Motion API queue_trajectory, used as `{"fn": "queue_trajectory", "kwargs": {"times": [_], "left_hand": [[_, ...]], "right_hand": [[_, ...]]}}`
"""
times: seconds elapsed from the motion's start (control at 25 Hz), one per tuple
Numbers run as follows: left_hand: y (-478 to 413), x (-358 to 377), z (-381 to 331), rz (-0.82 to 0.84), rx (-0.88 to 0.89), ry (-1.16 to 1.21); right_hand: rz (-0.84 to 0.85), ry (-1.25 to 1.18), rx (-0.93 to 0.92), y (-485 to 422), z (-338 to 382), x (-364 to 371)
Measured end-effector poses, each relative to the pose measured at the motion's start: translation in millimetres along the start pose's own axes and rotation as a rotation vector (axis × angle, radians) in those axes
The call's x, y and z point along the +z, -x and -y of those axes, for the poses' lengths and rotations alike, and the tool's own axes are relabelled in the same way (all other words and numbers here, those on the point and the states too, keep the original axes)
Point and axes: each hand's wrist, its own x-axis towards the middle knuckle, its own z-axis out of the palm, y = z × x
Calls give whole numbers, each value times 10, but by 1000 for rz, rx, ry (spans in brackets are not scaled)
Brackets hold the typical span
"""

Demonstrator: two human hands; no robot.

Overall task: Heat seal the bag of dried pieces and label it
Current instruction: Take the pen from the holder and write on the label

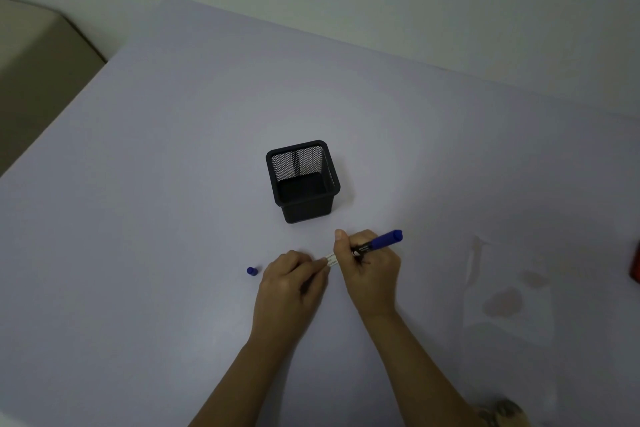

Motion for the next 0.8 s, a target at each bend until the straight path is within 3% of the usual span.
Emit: {"fn": "queue_trajectory", "kwargs": {"times": [0.8], "left_hand": [[-3,-17,-11,8,-18,6]], "right_hand": [[-48,19,-3,0,6,-1]]}}
